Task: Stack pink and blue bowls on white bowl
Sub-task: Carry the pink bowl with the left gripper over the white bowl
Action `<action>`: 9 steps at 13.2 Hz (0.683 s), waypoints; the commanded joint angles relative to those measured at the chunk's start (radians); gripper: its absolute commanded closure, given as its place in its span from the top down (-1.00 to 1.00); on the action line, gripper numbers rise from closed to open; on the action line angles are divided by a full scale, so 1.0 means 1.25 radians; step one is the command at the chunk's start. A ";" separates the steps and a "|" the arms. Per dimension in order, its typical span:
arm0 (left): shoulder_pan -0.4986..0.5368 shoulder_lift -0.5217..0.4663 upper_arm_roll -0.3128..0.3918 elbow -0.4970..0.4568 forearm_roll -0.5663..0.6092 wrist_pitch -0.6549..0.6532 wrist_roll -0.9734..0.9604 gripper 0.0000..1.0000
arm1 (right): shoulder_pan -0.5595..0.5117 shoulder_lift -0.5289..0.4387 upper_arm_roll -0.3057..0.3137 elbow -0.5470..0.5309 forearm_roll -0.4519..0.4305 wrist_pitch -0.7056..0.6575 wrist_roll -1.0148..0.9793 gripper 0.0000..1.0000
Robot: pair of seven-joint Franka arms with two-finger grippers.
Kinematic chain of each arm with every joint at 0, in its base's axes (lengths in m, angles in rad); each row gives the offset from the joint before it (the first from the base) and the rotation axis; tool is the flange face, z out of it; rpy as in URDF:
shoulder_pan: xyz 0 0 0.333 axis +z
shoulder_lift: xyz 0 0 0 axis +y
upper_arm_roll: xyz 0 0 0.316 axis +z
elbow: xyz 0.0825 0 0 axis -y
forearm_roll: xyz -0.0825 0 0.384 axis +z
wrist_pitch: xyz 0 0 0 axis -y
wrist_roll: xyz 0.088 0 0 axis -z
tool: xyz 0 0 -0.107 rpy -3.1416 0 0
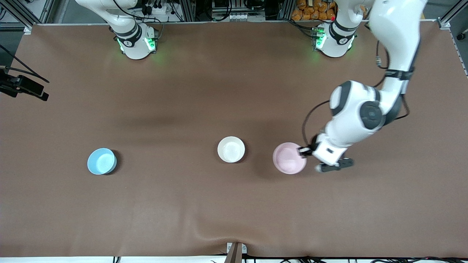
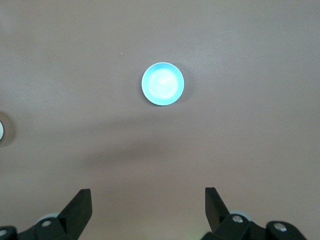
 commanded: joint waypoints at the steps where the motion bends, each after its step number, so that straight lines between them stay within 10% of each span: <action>1: -0.089 0.067 0.016 0.082 -0.003 -0.018 -0.116 -1.00 | -0.011 0.006 0.007 0.015 0.003 -0.004 0.006 1.00; 9: -0.224 0.158 0.018 0.123 0.019 0.086 -0.281 -1.00 | -0.011 0.007 0.007 0.015 0.004 -0.004 0.007 1.00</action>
